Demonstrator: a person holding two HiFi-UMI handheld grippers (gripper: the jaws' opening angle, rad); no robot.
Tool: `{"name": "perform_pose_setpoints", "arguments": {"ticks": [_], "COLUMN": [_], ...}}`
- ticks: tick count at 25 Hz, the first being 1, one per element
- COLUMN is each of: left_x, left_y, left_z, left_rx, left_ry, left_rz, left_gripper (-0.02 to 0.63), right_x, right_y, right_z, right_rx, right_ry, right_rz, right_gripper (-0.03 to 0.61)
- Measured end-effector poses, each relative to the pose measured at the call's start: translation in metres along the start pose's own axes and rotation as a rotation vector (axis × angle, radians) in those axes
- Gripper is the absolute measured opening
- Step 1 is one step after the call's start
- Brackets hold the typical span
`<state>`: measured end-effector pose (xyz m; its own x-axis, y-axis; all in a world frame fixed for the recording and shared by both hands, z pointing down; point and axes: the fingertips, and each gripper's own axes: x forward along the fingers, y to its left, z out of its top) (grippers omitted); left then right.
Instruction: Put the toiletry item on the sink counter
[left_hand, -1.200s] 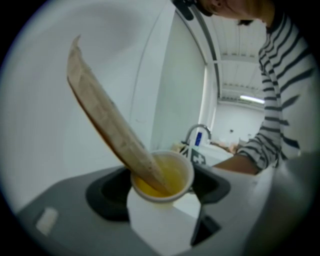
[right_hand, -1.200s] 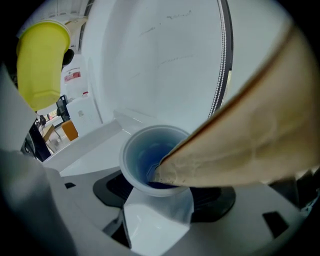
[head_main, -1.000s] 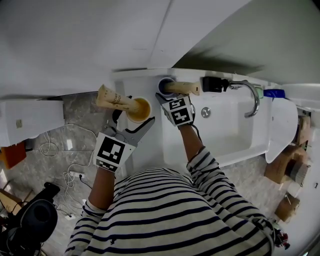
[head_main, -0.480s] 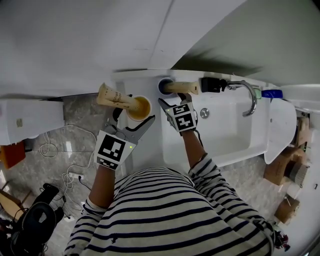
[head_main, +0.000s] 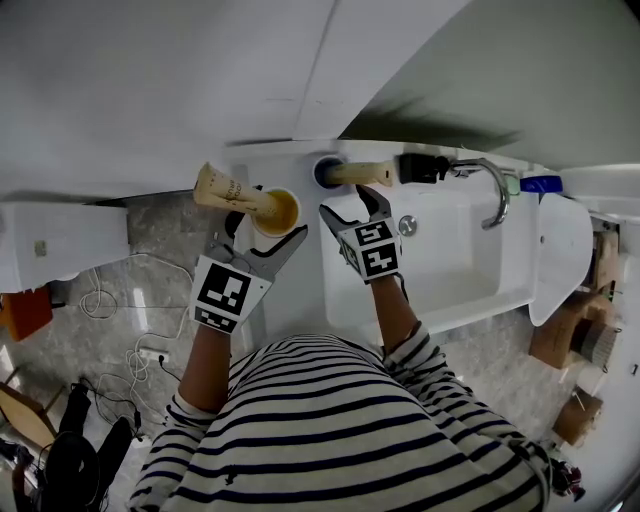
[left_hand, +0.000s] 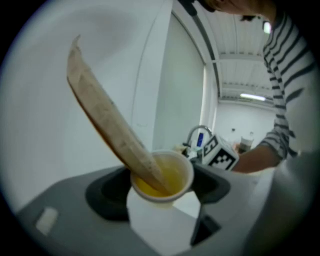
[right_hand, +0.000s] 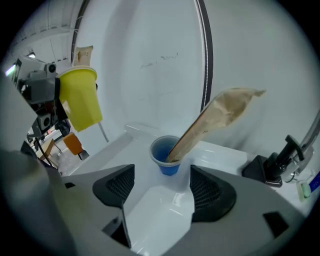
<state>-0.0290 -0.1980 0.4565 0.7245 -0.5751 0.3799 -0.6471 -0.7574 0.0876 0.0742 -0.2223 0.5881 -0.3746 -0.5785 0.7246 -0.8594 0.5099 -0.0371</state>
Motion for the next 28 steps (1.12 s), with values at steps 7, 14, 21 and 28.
{"name": "perform_pose_setpoints", "arguments": {"ticks": [7, 14, 21, 28], "left_x": [-0.001, -0.003, -0.006, -0.001], "left_y": [-0.001, -0.001, 0.0, 0.002], "left_z": [0.001, 0.001, 0.002, 0.002], "left_rx": [0.005, 0.014, 0.02, 0.032], "left_ry": [0.001, 0.005, 0.008, 0.01], "left_rz": [0.001, 0.01, 0.015, 0.012], "left_gripper": [0.37, 0.37, 0.37, 0.37], "right_x": [-0.031, -0.059, -0.083, -0.087], "right_y": [0.02, 0.027, 0.028, 0.025], "right_z": [0.028, 0.061, 0.082, 0.081], "right_rx": [-0.012, -0.04, -0.1, -0.104], "right_ry": [-0.105, -0.225, -0.333, -0.323], "right_rz": [0.036, 0.045, -0.012, -0.02], "right_gripper": [0.311, 0.307, 0.047, 0.008]}}
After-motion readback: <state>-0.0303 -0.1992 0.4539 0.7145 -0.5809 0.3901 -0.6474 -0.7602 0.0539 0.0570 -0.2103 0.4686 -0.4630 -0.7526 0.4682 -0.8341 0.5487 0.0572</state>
